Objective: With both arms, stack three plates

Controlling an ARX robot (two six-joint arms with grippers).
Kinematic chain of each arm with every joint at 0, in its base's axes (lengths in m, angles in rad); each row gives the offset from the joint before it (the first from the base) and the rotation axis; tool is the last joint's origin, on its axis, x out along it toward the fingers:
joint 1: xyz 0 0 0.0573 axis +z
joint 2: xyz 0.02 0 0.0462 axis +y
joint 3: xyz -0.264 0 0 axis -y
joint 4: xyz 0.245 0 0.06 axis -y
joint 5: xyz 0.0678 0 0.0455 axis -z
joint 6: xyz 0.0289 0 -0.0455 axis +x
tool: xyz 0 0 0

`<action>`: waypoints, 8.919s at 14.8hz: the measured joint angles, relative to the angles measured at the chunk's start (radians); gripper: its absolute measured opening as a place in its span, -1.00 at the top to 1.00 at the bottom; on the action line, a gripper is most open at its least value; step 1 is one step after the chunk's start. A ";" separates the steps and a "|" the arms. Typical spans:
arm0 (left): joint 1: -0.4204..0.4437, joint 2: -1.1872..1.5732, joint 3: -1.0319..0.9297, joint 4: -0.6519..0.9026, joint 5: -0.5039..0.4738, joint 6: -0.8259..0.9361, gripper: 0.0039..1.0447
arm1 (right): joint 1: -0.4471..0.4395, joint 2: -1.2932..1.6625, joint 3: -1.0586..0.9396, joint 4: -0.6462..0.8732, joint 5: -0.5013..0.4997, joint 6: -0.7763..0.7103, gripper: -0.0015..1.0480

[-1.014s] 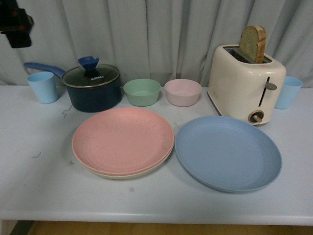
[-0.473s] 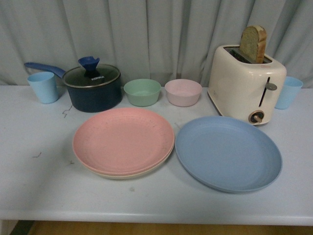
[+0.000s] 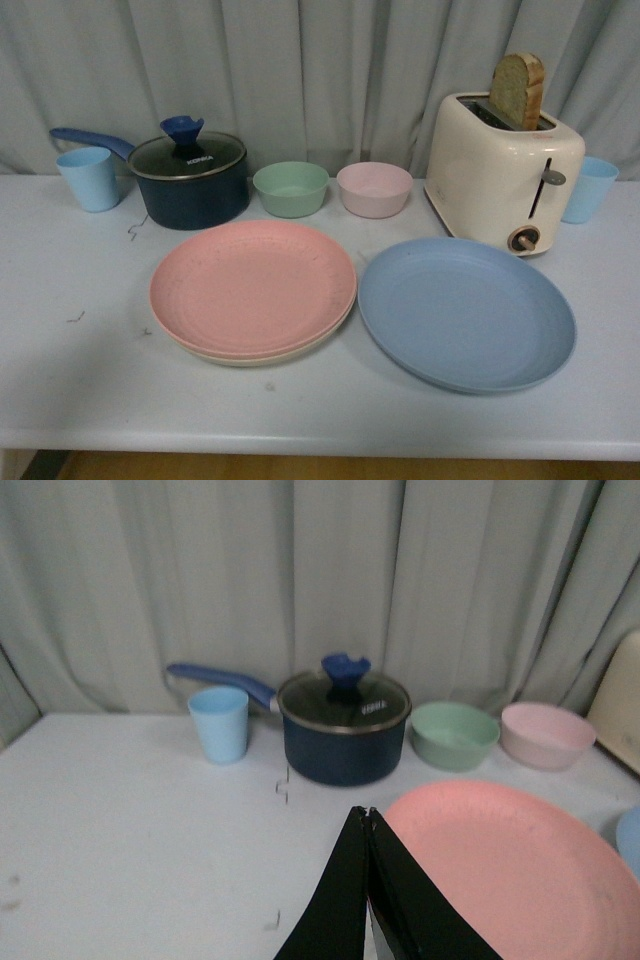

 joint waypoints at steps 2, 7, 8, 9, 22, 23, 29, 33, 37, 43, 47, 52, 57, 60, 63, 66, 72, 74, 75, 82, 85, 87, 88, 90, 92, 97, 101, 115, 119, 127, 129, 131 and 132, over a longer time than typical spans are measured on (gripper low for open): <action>0.000 -0.233 -0.071 -0.164 -0.001 0.000 0.97 | 0.000 0.000 0.000 0.000 0.000 0.000 -0.87; 0.000 -0.487 -0.110 -0.385 -0.001 0.000 0.97 | 0.000 0.000 0.000 0.000 0.000 0.000 -0.87; 0.000 -0.534 -0.110 -0.427 -0.002 0.000 0.97 | 0.000 0.000 0.000 0.000 0.000 0.000 -0.87; 0.000 -0.580 -0.110 -0.466 -0.002 0.000 0.97 | 0.000 0.000 0.000 0.000 0.000 0.000 -0.87; 0.000 -0.957 -0.111 -0.832 -0.002 0.000 0.97 | 0.000 0.000 0.000 0.000 0.000 0.000 -0.87; 0.000 -0.973 -0.111 -0.848 -0.001 0.000 0.97 | 0.000 0.000 0.000 0.000 0.000 0.000 -0.87; -0.001 -1.148 -0.110 -1.033 -0.002 0.001 0.97 | 0.000 0.000 0.000 0.000 0.000 0.000 -0.87; -0.001 -1.148 -0.110 -1.035 -0.002 0.001 0.31 | 0.000 0.000 0.000 0.000 0.000 0.000 -0.87; -0.001 -1.148 -0.110 -1.035 -0.002 0.002 -0.89 | 0.000 0.000 0.000 0.000 0.000 0.000 -0.87; -0.001 -1.148 -0.110 -1.035 -0.002 0.002 -0.88 | 0.000 0.000 0.000 0.000 0.000 0.000 -0.87; -0.001 -1.149 -0.110 -1.034 0.002 0.002 -0.88 | -0.232 0.274 0.029 0.241 -0.499 0.077 -0.87; -0.001 -1.148 -0.110 -1.035 -0.002 0.002 -0.88 | -0.259 1.144 0.265 1.002 -0.596 0.214 -0.87; -0.001 -1.148 -0.110 -1.035 -0.002 0.002 -0.88 | -0.007 1.804 0.577 0.891 -0.117 0.260 -0.87; -0.001 -1.148 -0.110 -1.035 -0.002 0.002 -0.88 | 0.100 1.999 0.683 0.817 0.041 0.290 -0.87; -0.001 -1.148 -0.110 -1.035 -0.002 0.002 -0.88 | 0.112 2.089 0.765 0.676 0.138 0.312 -0.87; -0.001 -1.148 -0.110 -1.035 -0.002 0.002 -0.88 | 0.111 2.097 0.786 0.644 0.148 0.317 -0.87; -0.001 -1.148 -0.110 -1.035 -0.002 0.002 -0.88 | 0.121 2.169 0.900 0.488 0.180 0.331 -0.87; -0.001 -1.148 -0.110 -1.035 -0.002 0.002 -0.88 | 0.129 2.173 0.903 0.502 0.218 0.310 0.15; -0.001 -1.148 -0.110 -1.035 -0.002 0.002 -0.88 | 0.123 2.173 0.903 0.504 0.217 0.303 0.57; -0.001 -1.148 -0.110 -1.035 -0.002 0.002 -0.88 | -0.017 1.895 0.636 0.606 0.019 0.288 0.94; -0.001 -1.148 -0.110 -1.035 -0.002 0.002 -0.88 | 0.072 1.560 0.587 0.585 -0.084 0.394 0.94; -0.001 -1.148 -0.110 -1.035 -0.002 0.002 -0.88 | 0.205 1.617 0.714 0.515 -0.006 0.471 0.94; -0.001 -1.148 -0.110 -1.035 -0.002 0.002 -0.88 | 0.257 1.684 0.776 0.483 0.045 0.509 0.94; -0.001 -1.148 -0.110 -1.035 -0.002 0.002 -0.88 | 0.342 1.824 0.910 0.408 0.136 0.586 0.94; -0.001 -1.148 -0.110 -1.035 -0.002 0.002 -0.88 | 0.469 2.021 1.152 0.279 0.221 0.668 0.94; -0.001 -1.148 -0.110 -1.035 -0.002 0.002 -0.88 | 0.492 2.174 1.251 0.195 0.235 0.741 0.94; -0.001 -1.148 -0.110 -1.035 -0.002 0.002 -0.88 | 0.498 2.258 1.318 0.176 0.226 0.770 0.94; -0.001 -1.148 -0.110 -1.036 -0.003 0.002 -0.88 | 0.352 1.799 0.675 1.010 0.309 0.356 -0.31; -0.002 -1.148 -0.110 -1.035 -0.002 0.002 -0.88 | 0.084 1.109 0.082 1.000 0.084 0.004 0.96; -0.002 -1.148 -0.110 -1.035 -0.002 0.002 -0.88 | 0.000 0.753 0.010 0.730 0.002 0.004 0.96; -0.003 -1.148 -0.110 -1.035 -0.002 0.002 -0.88 | 0.000 0.724 0.006 0.704 0.002 0.004 0.96; -0.003 -1.148 -0.110 -1.035 -0.002 0.002 -0.88 | 0.000 0.678 0.000 0.664 0.002 0.004 0.96; -0.003 -1.148 -0.110 -1.035 -0.002 0.002 -0.88 | 0.000 0.664 0.000 0.649 0.002 0.004 0.96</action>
